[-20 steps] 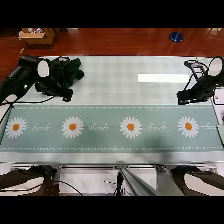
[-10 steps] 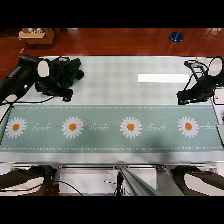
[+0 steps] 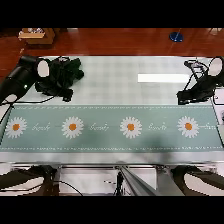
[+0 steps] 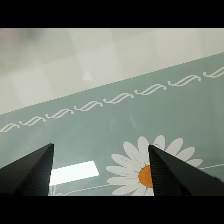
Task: Fold the shirts.
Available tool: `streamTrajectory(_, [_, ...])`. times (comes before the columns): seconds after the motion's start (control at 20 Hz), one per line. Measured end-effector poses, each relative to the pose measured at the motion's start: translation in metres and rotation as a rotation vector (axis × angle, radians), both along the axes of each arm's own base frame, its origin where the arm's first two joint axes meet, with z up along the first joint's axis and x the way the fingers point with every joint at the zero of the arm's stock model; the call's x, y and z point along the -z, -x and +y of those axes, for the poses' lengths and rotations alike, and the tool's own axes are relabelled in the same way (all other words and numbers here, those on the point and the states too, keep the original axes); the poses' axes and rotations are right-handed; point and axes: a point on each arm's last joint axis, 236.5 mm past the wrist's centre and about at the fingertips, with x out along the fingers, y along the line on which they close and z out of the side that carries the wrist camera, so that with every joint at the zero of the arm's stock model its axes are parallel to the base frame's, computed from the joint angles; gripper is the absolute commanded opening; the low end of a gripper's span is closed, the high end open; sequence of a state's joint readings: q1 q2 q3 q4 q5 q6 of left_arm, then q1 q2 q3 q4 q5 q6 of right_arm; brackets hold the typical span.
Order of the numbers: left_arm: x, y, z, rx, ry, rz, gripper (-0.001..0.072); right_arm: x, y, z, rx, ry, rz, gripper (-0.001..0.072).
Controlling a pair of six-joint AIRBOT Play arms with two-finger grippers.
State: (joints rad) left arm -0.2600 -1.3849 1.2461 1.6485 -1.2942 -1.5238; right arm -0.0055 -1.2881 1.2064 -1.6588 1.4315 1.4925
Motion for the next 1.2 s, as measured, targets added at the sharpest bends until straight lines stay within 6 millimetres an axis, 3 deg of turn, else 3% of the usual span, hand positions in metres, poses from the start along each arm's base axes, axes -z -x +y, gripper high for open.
streamTrajectory(0.4, [-0.001, -0.007, -0.002, -0.001, 0.011, -0.027, 0.0686, 0.000, -0.003, 0.000, -0.001, 0.000, -0.012, 0.0534])
streamTrajectory(0.5, [-0.014, -0.034, -0.001, -0.013, 0.024, -0.140, 0.0686, 0.000, -0.007, 0.000, -0.003, -0.001, -0.029, 0.0534])
streamTrajectory(0.6, [-0.039, -0.075, 0.010, -0.060, 0.037, -0.312, 0.0686, -0.001, -0.012, 0.000, -0.007, -0.001, -0.050, 0.0534])
streamTrajectory(0.7, [-0.066, -0.116, 0.031, -0.160, 0.074, -0.476, 0.0686, -0.002, -0.018, 0.000, -0.010, 0.000, -0.075, 0.0534])
streamTrajectory(0.8, [-0.077, -0.141, 0.060, -0.273, 0.099, -0.562, 0.0687, -0.002, -0.023, 0.000, -0.015, 0.000, -0.097, 0.0534])
streamTrajectory(0.95, [-0.063, -0.161, 0.096, -0.393, 0.119, -0.580, 0.0687, -0.003, -0.027, 0.001, -0.017, -0.001, -0.115, 0.0534])
streamTrajectory(1.2, [0.002, -0.173, 0.128, -0.484, 0.106, -0.495, 0.0686, -0.004, -0.029, 0.001, -0.018, -0.001, -0.124, 0.0534])
